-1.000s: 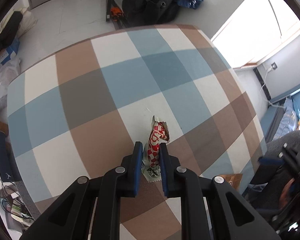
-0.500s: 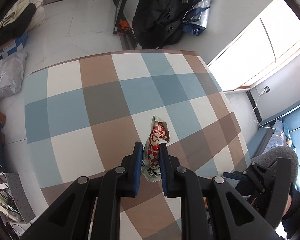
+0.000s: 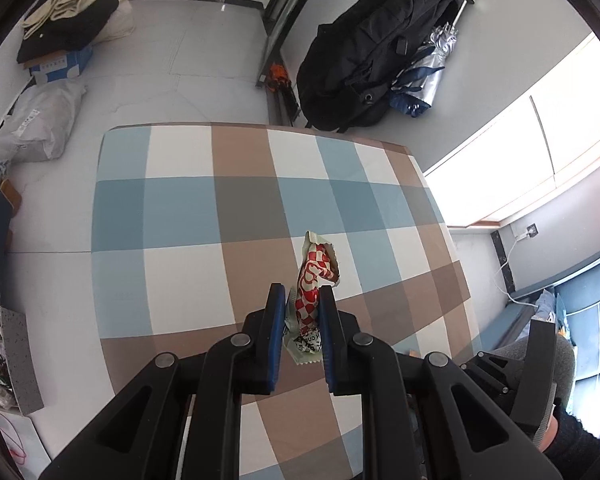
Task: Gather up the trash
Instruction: 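Lift the wrapper with the left tool while the right tool approaches the brown packet, then close the right tool on the brown paper packet, then carry the packet and wrapper with both tools over the bin, then open the right tool over the bin while the left tool releases the wrapper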
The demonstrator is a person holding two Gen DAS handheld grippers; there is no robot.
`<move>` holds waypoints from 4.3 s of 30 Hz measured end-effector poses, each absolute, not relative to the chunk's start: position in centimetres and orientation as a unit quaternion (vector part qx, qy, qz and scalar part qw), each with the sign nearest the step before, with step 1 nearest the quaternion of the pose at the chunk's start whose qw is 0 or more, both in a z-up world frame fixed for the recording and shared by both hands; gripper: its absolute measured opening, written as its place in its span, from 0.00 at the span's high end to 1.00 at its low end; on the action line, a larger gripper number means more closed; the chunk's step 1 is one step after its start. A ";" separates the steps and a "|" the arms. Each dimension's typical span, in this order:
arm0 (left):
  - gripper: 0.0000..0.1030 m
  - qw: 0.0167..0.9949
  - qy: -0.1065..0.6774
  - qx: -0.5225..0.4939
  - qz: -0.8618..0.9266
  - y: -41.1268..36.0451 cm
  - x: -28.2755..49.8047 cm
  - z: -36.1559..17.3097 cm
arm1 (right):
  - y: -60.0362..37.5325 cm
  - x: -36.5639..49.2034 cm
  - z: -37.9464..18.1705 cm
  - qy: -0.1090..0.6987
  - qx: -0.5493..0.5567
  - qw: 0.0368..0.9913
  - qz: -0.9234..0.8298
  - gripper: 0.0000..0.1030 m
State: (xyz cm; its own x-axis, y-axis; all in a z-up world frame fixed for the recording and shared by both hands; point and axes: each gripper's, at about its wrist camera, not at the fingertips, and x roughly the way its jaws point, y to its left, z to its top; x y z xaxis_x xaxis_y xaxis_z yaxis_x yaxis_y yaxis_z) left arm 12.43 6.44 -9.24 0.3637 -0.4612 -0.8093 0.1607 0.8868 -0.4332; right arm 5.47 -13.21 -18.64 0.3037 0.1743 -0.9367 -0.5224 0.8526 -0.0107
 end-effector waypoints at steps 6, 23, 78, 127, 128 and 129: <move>0.88 0.824 0.520 -0.138 -0.180 6.3 11.7 -8.7 | -13.3 5.3 -18.5 0.546 -0.148 0.795 0.218 0.63; 0.88 0.835 0.494 -0.164 -0.178 6.7 10.8 -7.0 | -13.3 5.1 -16.1 0.539 -0.063 0.796 0.268 0.62; 0.88 0.866 0.433 -0.196 -0.155 12.3 9.1 -4.6 | -11.1 3.0 -10.4 0.450 0.031 0.860 0.240 0.98; 0.88 0.665 0.629 -0.078 -0.395 -37.1 16.2 -15.5 | -56.2 6.7 -23.5 0.493 0.317 0.810 -0.024 0.97; 0.88 0.661 0.635 -0.078 -0.392 -37.3 16.4 -15.9 | -56.1 7.1 -24.6 0.499 0.319 0.805 -0.022 0.97; 0.88 0.657 0.642 -0.078 -0.388 -37.7 16.6 -16.5 | -56.0 7.4 -25.2 0.505 0.320 0.801 -0.019 0.96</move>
